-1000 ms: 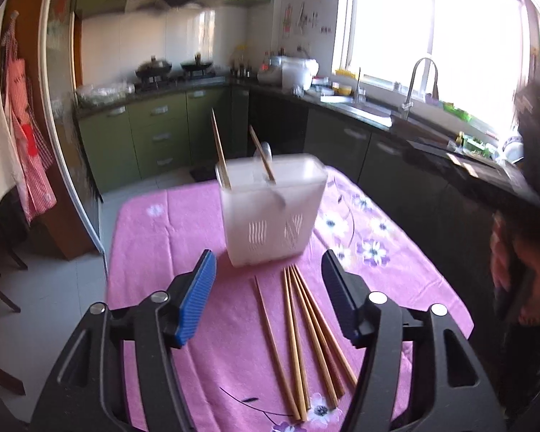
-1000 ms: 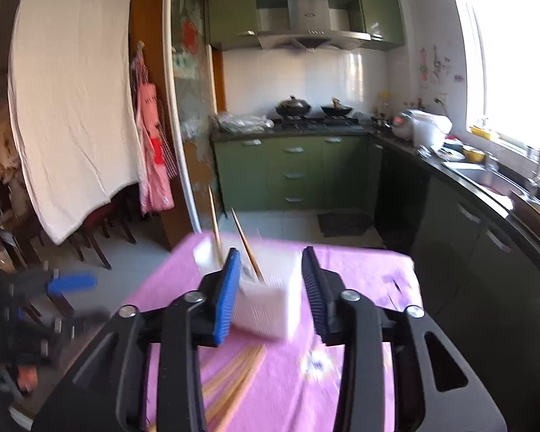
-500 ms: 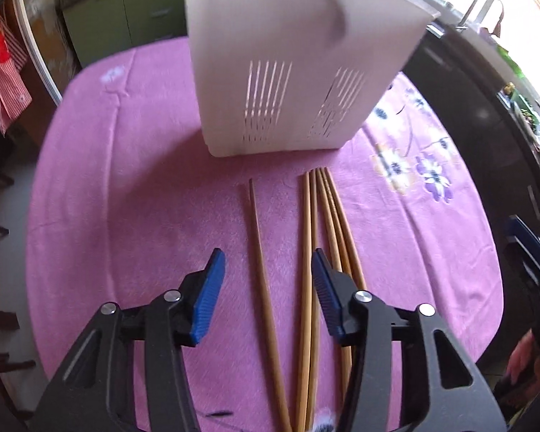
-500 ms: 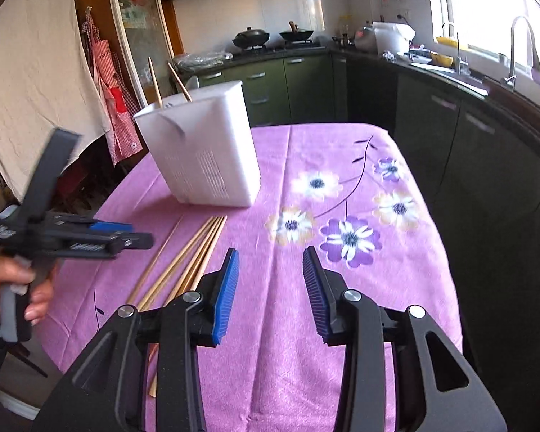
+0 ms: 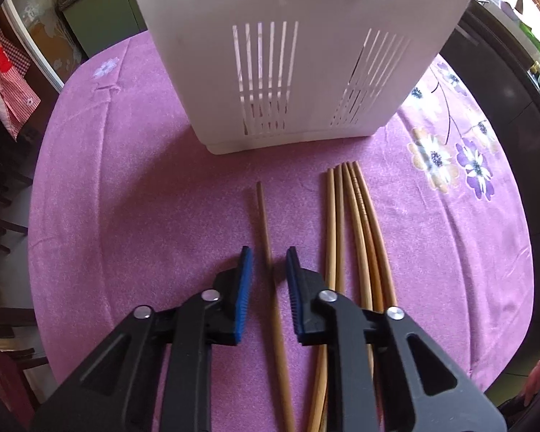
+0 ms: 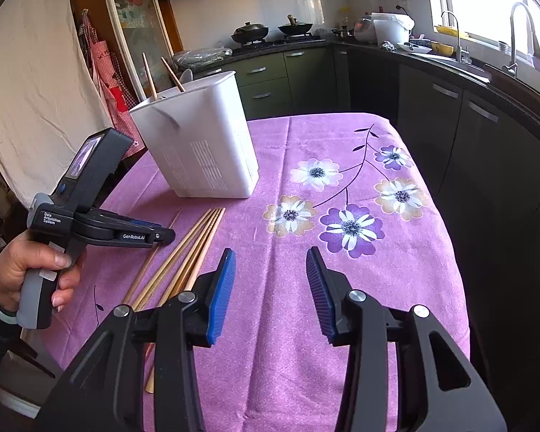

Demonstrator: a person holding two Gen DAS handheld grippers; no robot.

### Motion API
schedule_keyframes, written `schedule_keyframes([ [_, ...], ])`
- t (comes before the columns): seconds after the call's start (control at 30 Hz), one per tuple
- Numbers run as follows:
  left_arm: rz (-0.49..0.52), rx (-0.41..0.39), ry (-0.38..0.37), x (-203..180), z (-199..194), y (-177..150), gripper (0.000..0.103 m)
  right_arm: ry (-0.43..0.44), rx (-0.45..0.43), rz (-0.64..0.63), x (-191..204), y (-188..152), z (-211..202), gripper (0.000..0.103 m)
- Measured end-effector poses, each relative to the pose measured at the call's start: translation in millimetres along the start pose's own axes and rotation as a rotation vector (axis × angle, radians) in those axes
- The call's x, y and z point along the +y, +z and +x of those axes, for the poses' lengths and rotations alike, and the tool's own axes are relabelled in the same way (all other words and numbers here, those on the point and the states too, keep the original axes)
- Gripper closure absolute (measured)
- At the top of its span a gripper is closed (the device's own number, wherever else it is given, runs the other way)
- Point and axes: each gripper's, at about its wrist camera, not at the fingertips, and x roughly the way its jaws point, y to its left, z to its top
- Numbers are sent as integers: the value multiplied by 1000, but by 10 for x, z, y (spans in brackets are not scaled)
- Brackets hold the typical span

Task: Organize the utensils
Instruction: 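Move the left tool to the chopsticks and grasp one, then lift the chopstick with the left tool while the right tool approaches the remaining chopsticks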

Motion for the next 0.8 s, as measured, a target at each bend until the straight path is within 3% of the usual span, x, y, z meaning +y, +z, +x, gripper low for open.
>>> schedule_keyframes([
  [0.13,8,2,4,1,8,-6,97,3,1,6,-8,1,-12,60],
  [0.33,0,-24,-8,64,-106,-115,98,1,-2,7,-7,-4,-24,60],
  [0.8,-9,-295,-33,360,-1325,-447,98,-1,-17,-2,58,24,-113,58],
])
